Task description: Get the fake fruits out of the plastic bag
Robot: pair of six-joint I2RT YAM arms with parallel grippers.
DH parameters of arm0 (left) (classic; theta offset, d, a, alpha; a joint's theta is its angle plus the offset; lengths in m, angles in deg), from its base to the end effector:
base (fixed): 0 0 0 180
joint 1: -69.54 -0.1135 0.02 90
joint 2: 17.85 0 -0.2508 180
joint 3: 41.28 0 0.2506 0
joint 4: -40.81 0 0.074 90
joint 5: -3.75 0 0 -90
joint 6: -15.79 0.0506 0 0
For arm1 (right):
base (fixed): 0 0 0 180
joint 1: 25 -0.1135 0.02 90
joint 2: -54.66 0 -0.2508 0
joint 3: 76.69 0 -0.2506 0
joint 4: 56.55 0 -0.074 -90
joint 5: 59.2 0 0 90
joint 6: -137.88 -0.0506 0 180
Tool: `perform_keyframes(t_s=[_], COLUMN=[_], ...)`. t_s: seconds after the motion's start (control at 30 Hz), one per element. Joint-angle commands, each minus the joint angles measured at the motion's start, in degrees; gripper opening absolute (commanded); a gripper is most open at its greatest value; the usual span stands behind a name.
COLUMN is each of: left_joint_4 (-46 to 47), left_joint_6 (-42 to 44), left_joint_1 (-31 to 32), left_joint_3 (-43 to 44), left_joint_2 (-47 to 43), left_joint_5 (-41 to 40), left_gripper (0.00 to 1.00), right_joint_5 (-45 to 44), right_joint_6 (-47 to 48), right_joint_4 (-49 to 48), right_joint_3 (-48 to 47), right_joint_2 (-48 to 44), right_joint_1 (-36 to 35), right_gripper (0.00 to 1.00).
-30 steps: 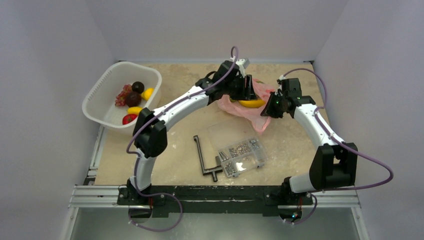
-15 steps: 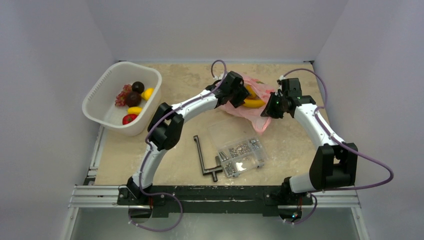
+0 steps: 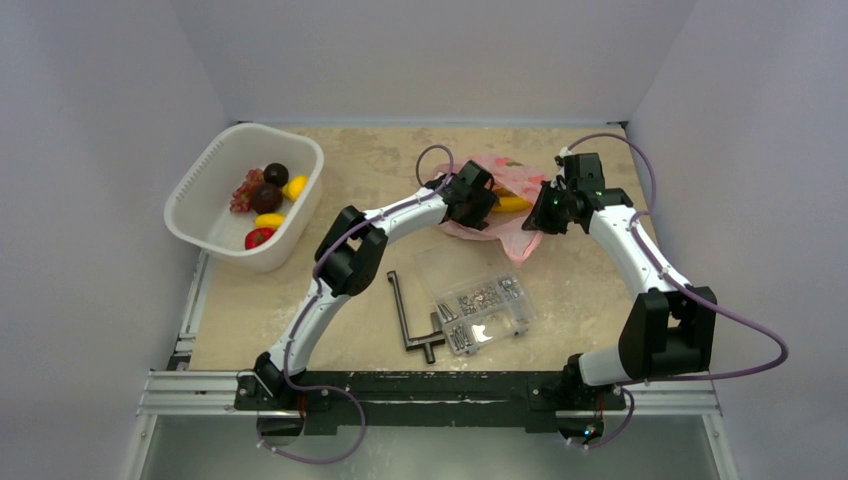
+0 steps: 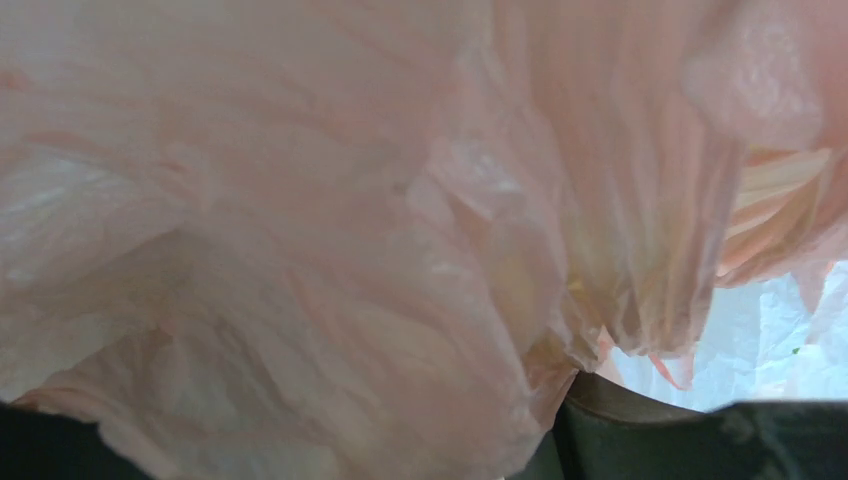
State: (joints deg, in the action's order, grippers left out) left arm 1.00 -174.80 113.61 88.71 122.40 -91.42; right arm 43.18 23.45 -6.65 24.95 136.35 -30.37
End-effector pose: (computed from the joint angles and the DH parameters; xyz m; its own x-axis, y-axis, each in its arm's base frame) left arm 0.3906 -0.3718 0.1338 -0.5388 -0.8409 0.0500 -0.6612 0.3854 -0.6436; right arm 0.3054 0.0396 0.2482 -0.8168 0.3290 -0.4740 0.1303 0.9055 0.4039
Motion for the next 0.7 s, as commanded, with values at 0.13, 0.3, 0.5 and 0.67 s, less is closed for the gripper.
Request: perform_keyframes(t_s=[0.13,0.3,0.5,0.67], left_joint_4=[8.1,11.6,7.6,4.7], left_joint_6=[-5.9,-5.4,-10.3,-11.3], left_joint_1=[0.1,0.2,0.2,0.4], left_joint_3=[0.4,-1.6,1.2,2.9], left_joint_2=[0.0,-2.6,0.3,1.5], left_joint_5=[-6.3,-9.8,-9.4,-11.9], left_gripper=[0.59,0.63,0.58,0.58], right_joint_5=[-1.5,-1.5,-2.4,-2.5], right_joint_6=[1.3,1.2,0.8,0.4], right_joint_4=[0.2,0.3,0.5,0.4], right_joint_3=[-1.7,-2.2,-3.1,-3.1], right_joint_2=[-2.2,-2.1,-2.1,-1.7], right_joint_1=[-0.1,-0.1,-0.1,-0.1], right_gripper=[0.0,0.0,0.0,0.0])
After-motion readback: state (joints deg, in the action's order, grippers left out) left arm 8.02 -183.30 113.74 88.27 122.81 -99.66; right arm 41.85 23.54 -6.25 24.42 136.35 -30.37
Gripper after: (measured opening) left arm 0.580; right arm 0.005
